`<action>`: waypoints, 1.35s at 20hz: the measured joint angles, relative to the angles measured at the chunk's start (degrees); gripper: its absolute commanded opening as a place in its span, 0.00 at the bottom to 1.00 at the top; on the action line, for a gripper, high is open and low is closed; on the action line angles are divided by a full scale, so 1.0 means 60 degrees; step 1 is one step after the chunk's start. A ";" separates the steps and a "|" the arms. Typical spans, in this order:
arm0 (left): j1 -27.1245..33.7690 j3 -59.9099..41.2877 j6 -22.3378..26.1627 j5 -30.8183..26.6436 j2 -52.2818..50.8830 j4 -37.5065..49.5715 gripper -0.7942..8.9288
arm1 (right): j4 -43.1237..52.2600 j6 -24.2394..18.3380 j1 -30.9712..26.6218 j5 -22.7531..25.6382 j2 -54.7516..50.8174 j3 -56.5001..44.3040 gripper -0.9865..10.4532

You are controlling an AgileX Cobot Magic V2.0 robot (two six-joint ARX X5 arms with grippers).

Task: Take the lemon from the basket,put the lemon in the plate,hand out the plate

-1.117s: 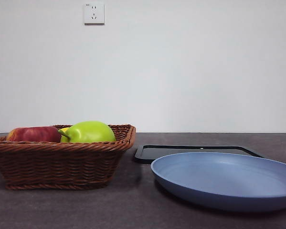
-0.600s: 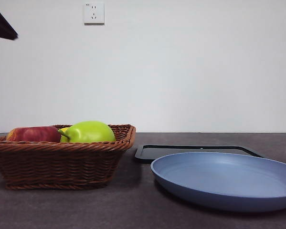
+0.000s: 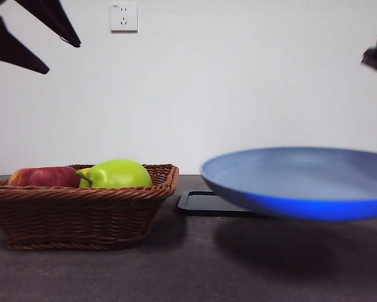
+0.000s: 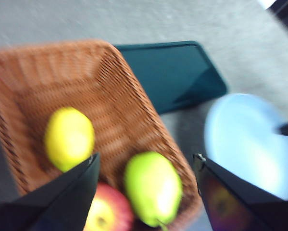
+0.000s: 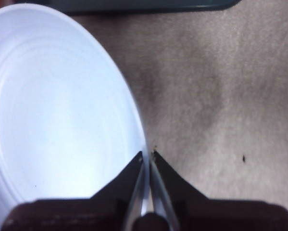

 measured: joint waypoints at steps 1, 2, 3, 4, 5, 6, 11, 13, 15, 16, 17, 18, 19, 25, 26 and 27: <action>-0.0109 0.0415 0.0302 -0.0328 0.0375 -0.0248 0.43 | -0.0102 0.0000 0.0000 0.0000 -0.0262 0.0000 0.09; -0.0233 0.0820 0.0616 -0.0714 0.0801 -0.0492 0.43 | -0.0157 0.0000 0.0000 0.0000 -0.0546 0.0000 0.09; -0.0339 0.1184 0.0922 -0.1049 0.1228 -0.0678 0.43 | -0.0157 0.0000 0.0000 0.0000 -0.0743 0.0000 0.09; -0.0444 0.1515 0.1224 -0.1362 0.1657 -0.0823 0.43 | -0.0160 0.0000 0.0000 0.0004 -0.0911 0.0000 0.09; -0.0546 0.1774 0.1479 -0.1621 0.2084 -0.0900 0.43 | -0.0168 0.0000 0.0000 0.0000 -0.1024 0.0000 0.09; -0.0634 0.1956 0.1683 -0.1810 0.2455 -0.0914 0.43 | -0.0193 0.0000 0.0000 0.0000 -0.1082 0.0000 0.09; -0.0911 0.2218 0.2051 -0.2692 0.4065 -0.0302 0.43 | -0.0342 -0.0004 -0.0004 0.0004 -0.1093 0.0000 0.09; -0.0907 0.2222 0.2069 -0.2681 0.4656 0.0062 0.43 | -0.0342 -0.0004 0.0000 0.0004 -0.1093 0.0000 0.09; -0.0911 0.2222 0.2069 -0.2674 0.5235 0.0098 0.43 | -0.0342 -0.0004 0.0000 0.0004 -0.1093 0.0000 0.09; -0.0918 0.2222 0.2069 -0.2674 0.5501 0.0109 0.43 | -0.0339 -0.0004 0.0000 0.0004 -0.1093 0.0000 0.09; -0.0933 0.2222 0.2069 -0.2674 0.5741 0.0138 0.43 | -0.0342 -0.0007 0.0000 0.0004 -0.1093 0.0000 0.09; -0.0936 0.2226 0.2073 -0.2674 0.5963 0.0233 0.43 | -0.0339 -0.0011 0.0000 0.0004 -0.1093 0.0000 0.09; -0.0940 0.2229 0.2135 -0.2677 0.6164 0.0273 0.43 | -0.0342 -0.0011 -0.0004 0.0007 -0.1093 0.0000 0.09; -0.0947 0.2233 0.2466 -0.2685 0.6714 0.0386 0.43 | -0.0339 -0.0015 0.0000 0.0004 -0.1093 0.0000 0.09; -0.0947 0.2233 0.2514 -0.2758 0.6714 0.0357 0.39 | -0.0339 -0.0011 0.0000 0.0004 -0.1093 0.0000 0.09; -0.0947 0.2233 0.2565 -0.2834 0.6714 0.0353 0.32 | -0.0339 -0.0011 -0.0004 0.0007 -0.1093 0.0000 0.09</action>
